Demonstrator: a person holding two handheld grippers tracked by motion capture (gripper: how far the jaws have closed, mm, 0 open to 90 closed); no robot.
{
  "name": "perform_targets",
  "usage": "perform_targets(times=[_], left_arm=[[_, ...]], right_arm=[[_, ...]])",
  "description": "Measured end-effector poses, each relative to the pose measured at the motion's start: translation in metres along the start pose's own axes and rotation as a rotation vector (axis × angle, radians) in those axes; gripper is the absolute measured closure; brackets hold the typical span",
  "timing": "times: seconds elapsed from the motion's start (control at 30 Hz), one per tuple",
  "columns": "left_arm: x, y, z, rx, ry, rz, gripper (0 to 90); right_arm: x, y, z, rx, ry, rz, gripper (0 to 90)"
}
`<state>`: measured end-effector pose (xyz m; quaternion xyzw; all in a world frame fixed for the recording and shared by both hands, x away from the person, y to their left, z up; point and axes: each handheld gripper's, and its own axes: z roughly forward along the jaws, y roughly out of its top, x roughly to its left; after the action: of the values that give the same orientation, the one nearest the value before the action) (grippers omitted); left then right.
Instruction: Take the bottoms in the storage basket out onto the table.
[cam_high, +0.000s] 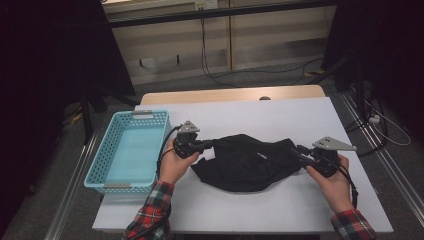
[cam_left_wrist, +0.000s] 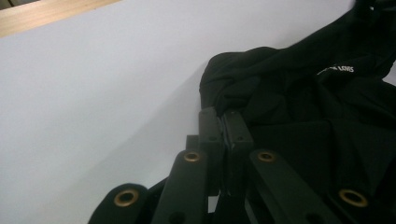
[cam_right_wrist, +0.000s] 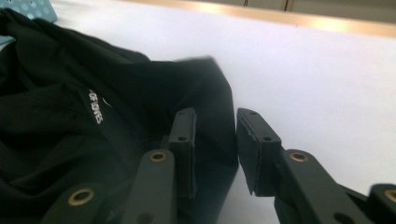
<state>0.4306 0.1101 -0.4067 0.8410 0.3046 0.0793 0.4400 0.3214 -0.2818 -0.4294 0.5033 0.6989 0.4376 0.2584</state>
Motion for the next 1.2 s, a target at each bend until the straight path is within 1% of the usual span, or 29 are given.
perform_targets(times=[0.03, 0.07, 0.13, 0.2, 0.23, 0.27, 0.3, 0.37, 0.43, 0.53, 0.6, 0.63, 0.67, 0.7, 0.77, 0.8, 0.87, 0.9, 1.1, 1.17, 1.2], left_arm=[[0.0, 0.0, 0.0, 0.002, -0.002, 0.0, 88.4], [-0.001, 0.001, 0.0, -0.002, -0.003, 0.002, 88.4], [-0.002, 0.002, 0.0, -0.002, -0.004, 0.005, 88.5], [-0.003, 0.002, 0.0, -0.007, -0.01, 0.005, 88.5], [-0.003, 0.003, 0.001, -0.008, -0.011, 0.009, 88.5], [-0.003, 0.003, 0.001, -0.008, -0.011, 0.009, 88.5], [-0.004, 0.003, 0.001, -0.005, -0.013, 0.008, 88.5], [-0.005, 0.002, 0.002, 0.0, -0.015, 0.01, 88.4], [-0.006, 0.002, 0.002, -0.001, -0.016, 0.009, 88.4], [-0.007, 0.001, 0.002, -0.001, -0.015, 0.013, 88.4], [-0.007, 0.001, 0.001, -0.002, -0.012, 0.015, 88.5], [-0.007, 0.001, 0.001, -0.001, -0.012, 0.015, 88.4], [-0.007, 0.001, 0.0, 0.0, -0.01, 0.019, 88.4], [-0.007, 0.001, 0.0, -0.005, -0.009, 0.015, 88.4], [-0.007, 0.001, -0.001, -0.006, -0.011, 0.01, 88.4], [-0.007, 0.001, -0.001, -0.007, -0.009, 0.01, 88.4], [-0.005, 0.001, -0.003, -0.009, -0.005, 0.005, 88.4], [-0.004, 0.001, -0.005, -0.011, -0.002, 0.001, 88.5], [0.002, 0.002, -0.014, -0.032, 0.015, -0.02, 88.5], [0.004, 0.002, -0.017, -0.038, 0.016, -0.03, 88.5], [0.005, 0.002, -0.019, -0.041, 0.019, -0.028, 88.5]], right_arm=[[0.001, 0.001, -0.002, -0.007, -0.005, -0.004, 64.6], [0.002, 0.003, -0.003, -0.013, -0.009, -0.011, 64.4], [0.006, 0.005, -0.004, -0.022, 0.003, -0.024, 63.6], [0.011, 0.006, -0.003, -0.019, 0.01, -0.038, 61.2], [0.014, 0.007, -0.001, -0.011, 0.023, -0.041, 60.7], [0.014, 0.007, -0.001, -0.011, 0.023, -0.041, 60.7], [0.019, 0.006, 0.007, 0.024, 0.047, -0.046, 56.4], [0.022, 0.005, 0.015, 0.051, 0.061, -0.048, 53.8], [0.025, 0.004, 0.024, 0.082, 0.068, -0.066, 53.1], [0.028, 0.0, 0.036, 0.131, 0.071, -0.079, 53.3], [0.029, -0.003, 0.041, 0.163, 0.074, -0.086, 56.1], [0.029, -0.004, 0.042, 0.176, 0.07, -0.081, 57.1], [0.028, -0.005, 0.043, 0.181, 0.068, -0.08, 60.4], [0.028, -0.005, 0.044, 0.187, 0.068, -0.078, 63.6], [0.026, -0.005, 0.043, 0.19, 0.073, -0.08, 74.4], [0.026, -0.005, 0.042, 0.187, 0.075, -0.078, 78.4], [0.024, -0.003, 0.038, 0.173, 0.081, -0.067, 82.5], [0.022, -0.002, 0.036, 0.157, 0.084, -0.06, 83.4], [0.016, 0.005, 0.018, 0.072, 0.102, -0.028, 84.2], [0.016, 0.007, 0.013, 0.043, 0.105, -0.037, 84.1], [0.017, 0.008, 0.01, 0.031, 0.108, -0.045, 84.1]])
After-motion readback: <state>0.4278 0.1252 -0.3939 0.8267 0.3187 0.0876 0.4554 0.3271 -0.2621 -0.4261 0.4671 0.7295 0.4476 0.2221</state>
